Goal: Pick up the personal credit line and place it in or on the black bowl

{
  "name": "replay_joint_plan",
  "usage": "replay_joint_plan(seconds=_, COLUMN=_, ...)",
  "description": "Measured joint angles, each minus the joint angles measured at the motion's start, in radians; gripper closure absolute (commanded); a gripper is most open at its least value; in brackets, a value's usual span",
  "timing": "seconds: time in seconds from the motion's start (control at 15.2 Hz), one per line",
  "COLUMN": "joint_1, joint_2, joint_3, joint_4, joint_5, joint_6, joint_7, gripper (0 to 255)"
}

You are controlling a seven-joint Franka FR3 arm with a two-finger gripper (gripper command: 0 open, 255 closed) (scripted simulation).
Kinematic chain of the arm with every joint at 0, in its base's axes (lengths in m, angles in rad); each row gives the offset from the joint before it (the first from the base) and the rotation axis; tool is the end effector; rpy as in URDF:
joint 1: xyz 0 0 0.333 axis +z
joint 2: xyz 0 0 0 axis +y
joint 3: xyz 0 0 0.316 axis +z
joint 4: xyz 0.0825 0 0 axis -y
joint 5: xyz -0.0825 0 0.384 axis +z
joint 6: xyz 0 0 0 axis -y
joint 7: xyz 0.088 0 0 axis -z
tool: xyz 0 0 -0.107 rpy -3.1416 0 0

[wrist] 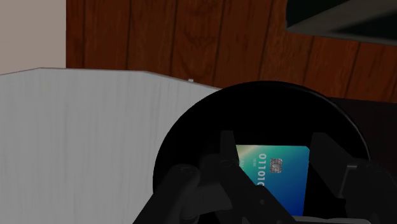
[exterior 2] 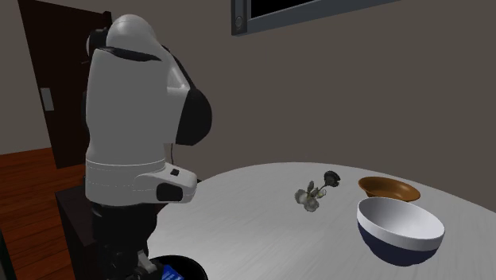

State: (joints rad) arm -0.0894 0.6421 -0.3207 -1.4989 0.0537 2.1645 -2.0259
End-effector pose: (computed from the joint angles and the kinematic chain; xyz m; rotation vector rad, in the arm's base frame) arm 0.6705 -0.2464 0.3117 2.0571 2.2318 -0.1750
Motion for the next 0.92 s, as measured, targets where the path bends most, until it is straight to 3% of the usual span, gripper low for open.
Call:
replay_joint_plan(seconds=0.53, joint_1=-0.001, joint_2=0.018, joint_3=0.003, joint_4=-0.010, joint_5=0.004, joint_6=0.028, joint_7=0.002, gripper=255)
replay_joint_plan(seconds=0.59, joint_1=-0.001, joint_2=0.018, joint_3=0.003, joint_4=-0.010, joint_5=0.004, joint_6=0.028, joint_7=0.002, gripper=0)
replay_joint_plan(seconds=0.92, joint_1=-0.001, joint_2=0.018, joint_3=0.003, joint_4=-0.010, joint_5=0.004, joint_6=0.028, joint_7=0.002, gripper=0)
